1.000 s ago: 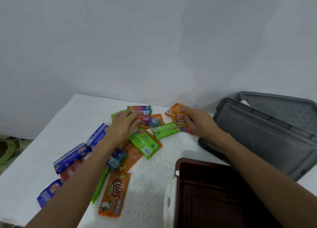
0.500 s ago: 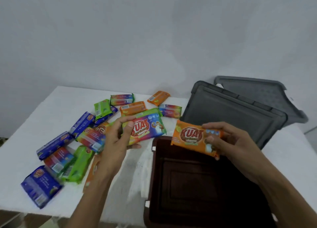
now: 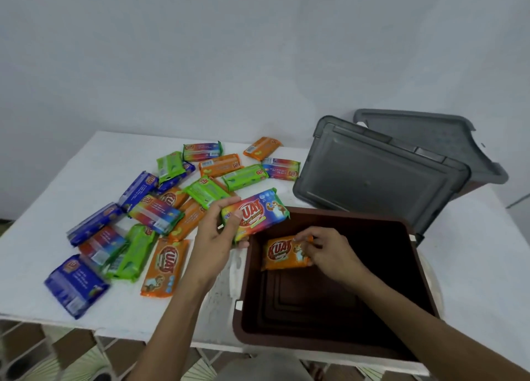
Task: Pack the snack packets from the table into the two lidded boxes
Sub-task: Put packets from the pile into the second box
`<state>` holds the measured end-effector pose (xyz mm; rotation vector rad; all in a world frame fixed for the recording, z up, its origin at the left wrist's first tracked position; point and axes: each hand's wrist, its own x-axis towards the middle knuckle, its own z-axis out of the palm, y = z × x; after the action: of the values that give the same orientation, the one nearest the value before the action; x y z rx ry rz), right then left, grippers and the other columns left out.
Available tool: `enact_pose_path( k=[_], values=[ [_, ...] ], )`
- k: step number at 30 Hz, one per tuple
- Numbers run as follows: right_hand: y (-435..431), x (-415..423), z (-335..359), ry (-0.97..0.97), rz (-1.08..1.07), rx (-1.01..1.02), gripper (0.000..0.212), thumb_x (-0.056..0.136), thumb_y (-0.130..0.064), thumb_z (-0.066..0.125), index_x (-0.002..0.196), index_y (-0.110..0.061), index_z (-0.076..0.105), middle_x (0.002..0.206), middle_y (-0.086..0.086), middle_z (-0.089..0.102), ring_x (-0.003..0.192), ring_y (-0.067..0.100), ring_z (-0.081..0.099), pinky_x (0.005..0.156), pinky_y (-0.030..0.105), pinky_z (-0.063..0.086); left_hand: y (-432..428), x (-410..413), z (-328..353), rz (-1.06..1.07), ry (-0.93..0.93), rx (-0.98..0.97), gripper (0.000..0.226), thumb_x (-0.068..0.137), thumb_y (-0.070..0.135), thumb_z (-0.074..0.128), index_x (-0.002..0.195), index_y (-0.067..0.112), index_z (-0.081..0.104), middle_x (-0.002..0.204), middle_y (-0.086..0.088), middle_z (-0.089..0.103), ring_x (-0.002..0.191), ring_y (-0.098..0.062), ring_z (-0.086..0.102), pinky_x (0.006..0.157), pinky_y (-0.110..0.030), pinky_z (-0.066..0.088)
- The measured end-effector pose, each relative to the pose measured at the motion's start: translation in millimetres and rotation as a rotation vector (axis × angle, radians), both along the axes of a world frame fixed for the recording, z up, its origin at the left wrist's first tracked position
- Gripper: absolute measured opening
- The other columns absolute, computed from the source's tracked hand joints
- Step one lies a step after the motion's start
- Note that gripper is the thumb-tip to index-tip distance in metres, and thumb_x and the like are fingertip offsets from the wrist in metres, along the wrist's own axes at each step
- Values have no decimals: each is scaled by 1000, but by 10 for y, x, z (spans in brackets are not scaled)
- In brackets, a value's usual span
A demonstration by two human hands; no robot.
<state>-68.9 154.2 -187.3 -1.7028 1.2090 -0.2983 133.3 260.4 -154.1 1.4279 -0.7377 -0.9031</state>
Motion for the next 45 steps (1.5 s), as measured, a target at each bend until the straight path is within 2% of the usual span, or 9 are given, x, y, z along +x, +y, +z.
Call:
enact_pose_path(
  k=[6,16,19,22,25,32,39,42,45],
  values=[
    [82,-33,-40,183,40,-167,26,98,-14,53,116,-23,69,121,2,65,99,8,62,65,1,44,16,3,-6,-30,-17,-15,22,98,21,53,119,26,58,114,0,60,91,-6,69,57,-21,56],
    [75,-201,145,317,133,-214,22,94,-29,58,112,-27,69,107,-5,70,99,11,66,75,21,50,28,-2,174,-158,-269,-96,21,97,32,52,116,37,58,104,24,64,95,-4,67,60,-18,53],
    [108,-282,318,-55,-47,-188,12,94,-34,61,105,-34,65,94,-3,73,89,13,71,74,29,59,41,-68,267,-228,-275,-128,20,97,34,51,115,40,58,102,19,64,93,-4,66,59,-19,53],
    [162,-372,539,-549,-69,134,41,90,-40,66,129,-41,54,109,8,73,98,22,72,71,34,61,8,-227,341,-316,-180,-126,22,96,36,52,117,37,58,91,21,64,87,-3,67,55,-22,54],
    [234,-465,640,-660,-19,226,47,88,-32,71,132,-32,54,116,12,69,103,28,70,69,33,60,-59,-386,350,-392,-102,-83,27,93,39,53,121,39,56,99,11,69,96,-11,70,60,-25,56],
    [232,-909,570,-348,-200,87,21,89,-20,65,107,-30,67,116,3,66,110,22,65,74,36,62,3,-158,215,-151,-776,-60,35,97,33,54,132,30,55,122,17,54,115,3,48,94,-24,44],
    [24,-812,116,44,-292,30,13,96,-10,59,97,-22,65,125,10,58,107,22,62,76,33,62,200,-193,-112,-188,-866,15,31,96,23,56,128,23,59,140,5,44,132,-8,40,104,-30,38],
    [-1,-758,17,320,-132,-198,12,95,-14,57,100,-24,59,118,9,63,93,20,63,62,20,51,225,-206,-182,-151,-859,-2,31,97,21,55,128,24,59,144,7,43,134,-6,39,105,-25,34],
    [10,-708,1,539,17,-407,21,96,-20,55,117,-21,56,113,12,67,94,31,66,63,27,45,237,-199,-207,-131,-875,-7,35,97,20,56,131,28,55,145,10,43,135,-4,37,105,-21,31]
  ],
)
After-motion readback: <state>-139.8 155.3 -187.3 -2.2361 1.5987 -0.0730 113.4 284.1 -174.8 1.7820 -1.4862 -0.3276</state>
